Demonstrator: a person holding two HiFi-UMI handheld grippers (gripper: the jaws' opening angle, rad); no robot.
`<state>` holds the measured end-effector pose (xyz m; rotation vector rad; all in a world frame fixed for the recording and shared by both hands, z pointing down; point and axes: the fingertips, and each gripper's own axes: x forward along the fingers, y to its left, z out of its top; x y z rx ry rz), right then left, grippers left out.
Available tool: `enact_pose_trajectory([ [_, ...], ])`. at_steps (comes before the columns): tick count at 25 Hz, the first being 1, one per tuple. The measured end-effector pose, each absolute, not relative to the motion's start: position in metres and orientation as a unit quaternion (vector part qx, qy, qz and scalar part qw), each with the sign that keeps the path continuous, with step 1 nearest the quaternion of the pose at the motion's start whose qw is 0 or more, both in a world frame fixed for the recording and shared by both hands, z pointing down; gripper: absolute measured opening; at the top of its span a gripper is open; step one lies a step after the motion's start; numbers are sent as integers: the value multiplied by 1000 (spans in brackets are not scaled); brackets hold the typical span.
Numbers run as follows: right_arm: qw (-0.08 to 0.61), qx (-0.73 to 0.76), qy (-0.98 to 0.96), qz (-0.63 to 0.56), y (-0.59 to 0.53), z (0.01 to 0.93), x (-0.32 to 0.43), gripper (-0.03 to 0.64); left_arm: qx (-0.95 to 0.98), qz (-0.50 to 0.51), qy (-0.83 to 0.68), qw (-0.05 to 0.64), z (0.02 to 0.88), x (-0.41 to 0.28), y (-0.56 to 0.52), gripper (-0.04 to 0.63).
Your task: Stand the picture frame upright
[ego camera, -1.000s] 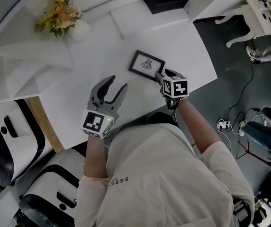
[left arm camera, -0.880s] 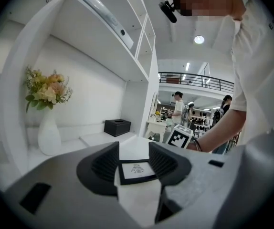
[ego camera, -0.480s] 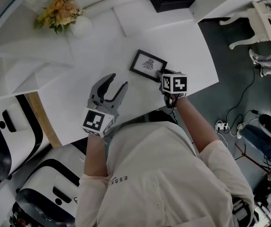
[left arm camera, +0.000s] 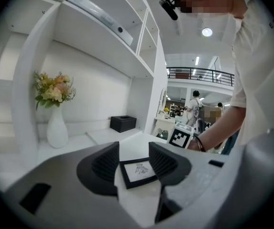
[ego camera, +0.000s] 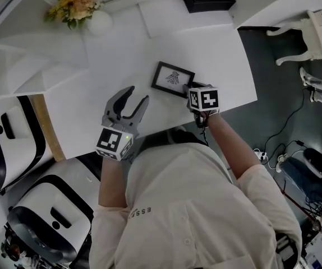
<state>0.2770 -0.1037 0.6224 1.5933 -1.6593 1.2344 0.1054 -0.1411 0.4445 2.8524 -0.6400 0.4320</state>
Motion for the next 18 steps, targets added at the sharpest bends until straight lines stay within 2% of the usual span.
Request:
enact_pose_trajectory([
  [18, 336, 488, -704, 392, -55, 622, 259, 155, 938, 148, -293, 111, 454, 99, -72, 176],
])
